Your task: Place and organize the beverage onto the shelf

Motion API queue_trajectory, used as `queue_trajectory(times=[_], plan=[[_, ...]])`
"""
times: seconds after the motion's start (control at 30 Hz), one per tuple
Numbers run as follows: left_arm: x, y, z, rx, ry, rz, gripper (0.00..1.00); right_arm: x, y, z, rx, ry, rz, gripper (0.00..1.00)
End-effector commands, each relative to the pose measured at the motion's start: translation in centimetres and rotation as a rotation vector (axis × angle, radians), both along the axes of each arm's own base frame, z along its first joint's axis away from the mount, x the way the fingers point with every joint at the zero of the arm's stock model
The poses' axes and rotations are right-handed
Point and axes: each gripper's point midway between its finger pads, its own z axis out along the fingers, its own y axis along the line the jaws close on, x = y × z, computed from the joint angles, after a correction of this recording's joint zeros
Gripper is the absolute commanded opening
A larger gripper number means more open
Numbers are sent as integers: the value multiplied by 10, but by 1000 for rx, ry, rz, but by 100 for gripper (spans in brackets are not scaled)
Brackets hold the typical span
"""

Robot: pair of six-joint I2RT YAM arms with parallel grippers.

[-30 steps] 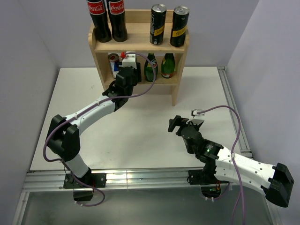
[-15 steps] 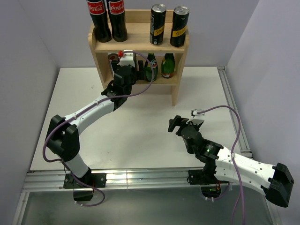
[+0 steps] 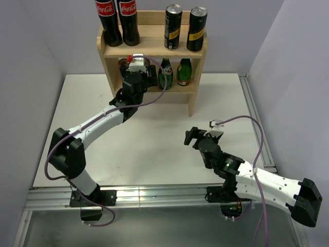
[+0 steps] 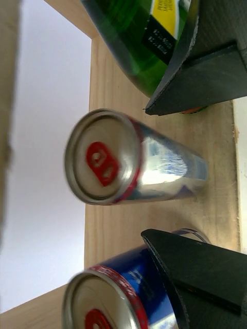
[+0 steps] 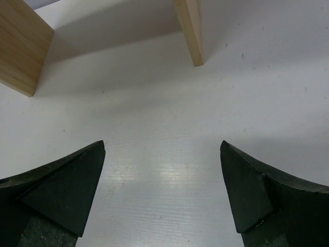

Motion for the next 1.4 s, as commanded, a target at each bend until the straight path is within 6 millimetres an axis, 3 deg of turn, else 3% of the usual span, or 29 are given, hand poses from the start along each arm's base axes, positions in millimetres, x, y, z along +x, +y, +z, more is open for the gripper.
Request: queue_trajectory(times=[0.0,0.23,0.4,0.63,0.87,0.97,1.0,1.07,1.1,1.17,1.23,1.33,1.37], plan=[[-12,9,32,-72,-69,3,99,2,-1,5,22,-18,-27,100],[-27,13,28,-105,-50,-22,99,3,0,4,21,-15,-26,100],[-39,4,10,-82,-7,-73,99,3,1,5,15,-15,-23,100],[-70,-7,-9,-76,29,-129,99,4,1,11,20,-23,-25,100],[-89,-2,-22,-84,63,-146,99,2,1,23,37,-34,-17,100],[-115,3,-30,-77,101,-138,99,-2,1,49,46,-63,2,100],[-125,14,-21,-92,84,-102,99,-3,1,66,43,-81,10,100],[-148,15,-28,-64,114,-119,99,-7,0,93,49,-117,31,100],[-159,26,-10,-96,82,-108,99,-9,-3,116,37,-142,40,100],[-176,38,0,-116,93,-106,99,-12,-8,143,37,-174,47,100],[-194,54,32,-201,39,-114,99,-18,-16,183,50,-232,63,100],[-212,64,58,-265,7,-158,99,-29,-23,231,81,-307,109,100],[-215,67,56,-253,26,-156,99,-33,-28,250,99,-327,117,100]])
